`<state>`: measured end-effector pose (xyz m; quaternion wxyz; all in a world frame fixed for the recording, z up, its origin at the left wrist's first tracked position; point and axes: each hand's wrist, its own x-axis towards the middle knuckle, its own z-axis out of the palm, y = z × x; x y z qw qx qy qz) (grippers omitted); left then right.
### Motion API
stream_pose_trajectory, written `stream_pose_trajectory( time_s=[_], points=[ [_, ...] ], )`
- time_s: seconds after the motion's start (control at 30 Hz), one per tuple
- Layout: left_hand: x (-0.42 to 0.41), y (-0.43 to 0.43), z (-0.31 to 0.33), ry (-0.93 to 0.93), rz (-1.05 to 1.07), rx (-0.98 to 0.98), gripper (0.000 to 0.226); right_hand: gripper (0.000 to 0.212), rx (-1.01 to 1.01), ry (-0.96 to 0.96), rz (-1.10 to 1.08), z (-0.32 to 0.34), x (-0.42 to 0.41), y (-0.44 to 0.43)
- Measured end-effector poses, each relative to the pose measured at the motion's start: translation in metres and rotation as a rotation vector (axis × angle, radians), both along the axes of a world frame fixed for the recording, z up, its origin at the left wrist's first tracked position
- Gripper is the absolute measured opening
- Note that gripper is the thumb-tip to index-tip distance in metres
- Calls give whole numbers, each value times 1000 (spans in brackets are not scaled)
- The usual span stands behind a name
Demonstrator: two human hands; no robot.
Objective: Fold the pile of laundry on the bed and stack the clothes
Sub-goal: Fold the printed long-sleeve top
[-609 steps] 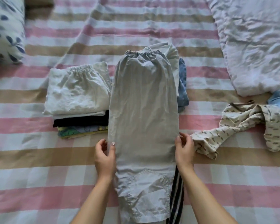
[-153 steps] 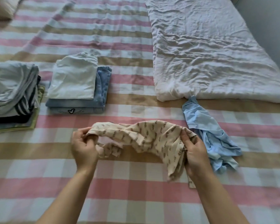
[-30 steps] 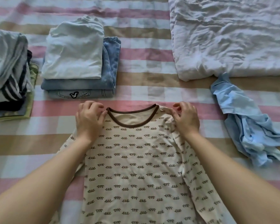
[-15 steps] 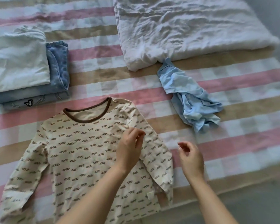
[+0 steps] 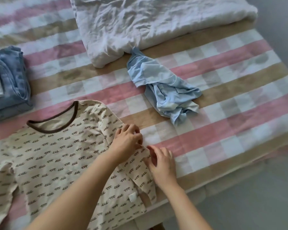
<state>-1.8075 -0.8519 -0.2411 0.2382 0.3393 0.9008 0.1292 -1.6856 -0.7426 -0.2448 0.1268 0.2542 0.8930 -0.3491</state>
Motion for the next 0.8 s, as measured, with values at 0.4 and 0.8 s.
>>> stream_pose_trajectory(
  time_s=[0.4, 0.8],
  points=[
    [-16, 19, 34, -196, 322, 475, 24, 26, -630, 91, -270, 38, -11, 42],
    [3, 43, -11, 54, 282, 230, 26, 54, 120, 142, -457, 6, 30, 61]
  ],
)
